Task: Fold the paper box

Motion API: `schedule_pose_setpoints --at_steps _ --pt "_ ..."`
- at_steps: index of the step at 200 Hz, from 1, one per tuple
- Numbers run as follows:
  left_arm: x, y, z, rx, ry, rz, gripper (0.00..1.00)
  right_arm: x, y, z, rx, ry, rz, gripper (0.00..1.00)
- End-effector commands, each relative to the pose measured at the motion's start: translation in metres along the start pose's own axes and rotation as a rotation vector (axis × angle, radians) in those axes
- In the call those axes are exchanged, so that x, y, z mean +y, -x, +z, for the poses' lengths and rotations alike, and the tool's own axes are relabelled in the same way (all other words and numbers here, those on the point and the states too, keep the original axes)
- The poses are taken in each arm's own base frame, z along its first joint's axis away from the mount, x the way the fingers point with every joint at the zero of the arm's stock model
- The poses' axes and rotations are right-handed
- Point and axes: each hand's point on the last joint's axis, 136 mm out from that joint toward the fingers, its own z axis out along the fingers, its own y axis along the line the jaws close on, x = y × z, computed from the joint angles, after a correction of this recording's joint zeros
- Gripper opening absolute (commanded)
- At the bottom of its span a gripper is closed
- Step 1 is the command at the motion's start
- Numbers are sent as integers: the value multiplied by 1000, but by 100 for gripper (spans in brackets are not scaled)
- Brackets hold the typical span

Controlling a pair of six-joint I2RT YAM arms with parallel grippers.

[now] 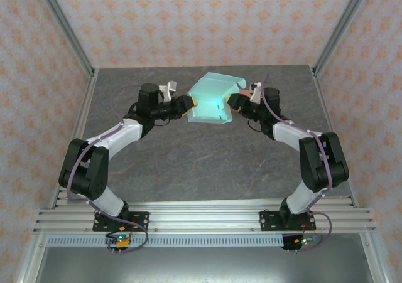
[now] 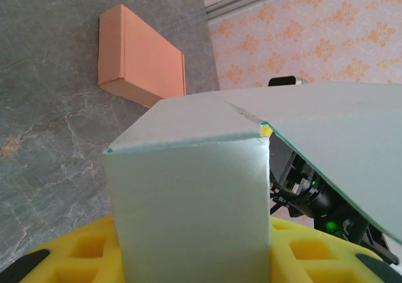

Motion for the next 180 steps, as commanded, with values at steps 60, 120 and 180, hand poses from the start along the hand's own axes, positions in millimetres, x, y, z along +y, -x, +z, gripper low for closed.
schedule_pose_setpoints --at_steps 60,120,180 --pt "-40 12 -8 -43 -92 97 31 28 -11 10 32 114 -22 42" --pt "-34 7 -7 -46 -6 156 30 28 -32 17 153 1 -152 33" --pt "-39 8 -8 -78 -2 191 31 12 -52 28 252 -141 -275 30"
